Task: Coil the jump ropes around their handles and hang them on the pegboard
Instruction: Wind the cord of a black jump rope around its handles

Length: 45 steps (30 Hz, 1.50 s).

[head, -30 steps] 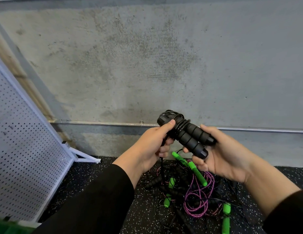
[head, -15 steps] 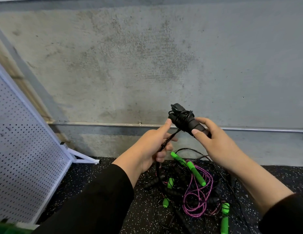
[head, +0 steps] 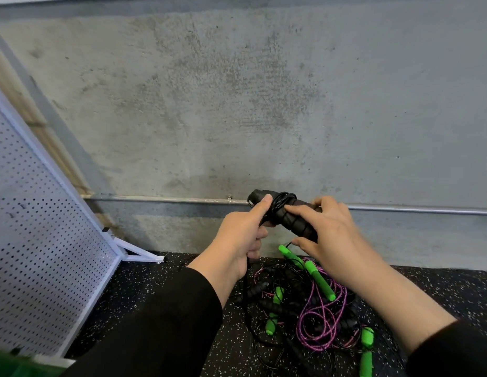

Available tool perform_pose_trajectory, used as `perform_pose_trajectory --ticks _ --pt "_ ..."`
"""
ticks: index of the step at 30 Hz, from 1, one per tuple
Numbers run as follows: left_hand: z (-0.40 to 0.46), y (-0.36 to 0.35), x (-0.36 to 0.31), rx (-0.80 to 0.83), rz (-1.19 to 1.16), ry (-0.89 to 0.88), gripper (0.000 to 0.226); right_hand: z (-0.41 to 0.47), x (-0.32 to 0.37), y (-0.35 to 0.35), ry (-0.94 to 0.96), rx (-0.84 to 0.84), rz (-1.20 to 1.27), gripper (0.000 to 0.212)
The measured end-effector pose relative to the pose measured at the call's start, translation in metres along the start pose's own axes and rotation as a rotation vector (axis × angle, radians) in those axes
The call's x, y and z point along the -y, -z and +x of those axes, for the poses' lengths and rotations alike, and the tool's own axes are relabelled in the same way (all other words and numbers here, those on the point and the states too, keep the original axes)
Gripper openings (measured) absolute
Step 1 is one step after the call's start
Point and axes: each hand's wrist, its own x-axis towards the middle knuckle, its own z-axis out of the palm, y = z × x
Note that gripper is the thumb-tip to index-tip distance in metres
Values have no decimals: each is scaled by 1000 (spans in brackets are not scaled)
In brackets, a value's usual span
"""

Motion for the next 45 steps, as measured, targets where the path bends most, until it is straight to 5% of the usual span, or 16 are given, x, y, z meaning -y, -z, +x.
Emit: perform_pose_trajectory --ticks 6,11,15,19,23,26,28,30,32,35,41,45 --pt "7 3 1 2 -71 32 37 -7 2 1 52 -27 119 56" --pt "3 -3 -3 9 -92 -30 34 -9 15 5 -306 -138 811 60" --pt "6 -6 2 -5 -63 -72 31 -4 17 4 -569 -113 1339 33" --pt "2 -10 -1 15 3 -90 33 -4 15 5 -579 -90 1286 36" --pt "-3 -10 -1 44 69 -55 47 -6 15 7 -383 -87 702 38" --pt "-2 -9 1 74 11 -33 47 -7 16 7 -283 -78 563 42" --pt "-1 -8 0 91 -42 -45 44 -8 16 8 -309 -27 728 35" --pt "0 -8 0 101 -81 -52 42 -10 18 11 -419 72 1174 30" --pt "1 -8 0 112 -94 -60 42 -10 17 13 -553 235 1496 50" --pt "0 -7 0 121 -69 -72 43 -10 13 12 -561 444 1515 61" --pt "-6 -10 -7 166 72 -73 65 -3 7 12 -516 121 1552 42" --pt "-9 -11 -5 228 187 -26 70 0 -5 17 -509 -79 1268 23"
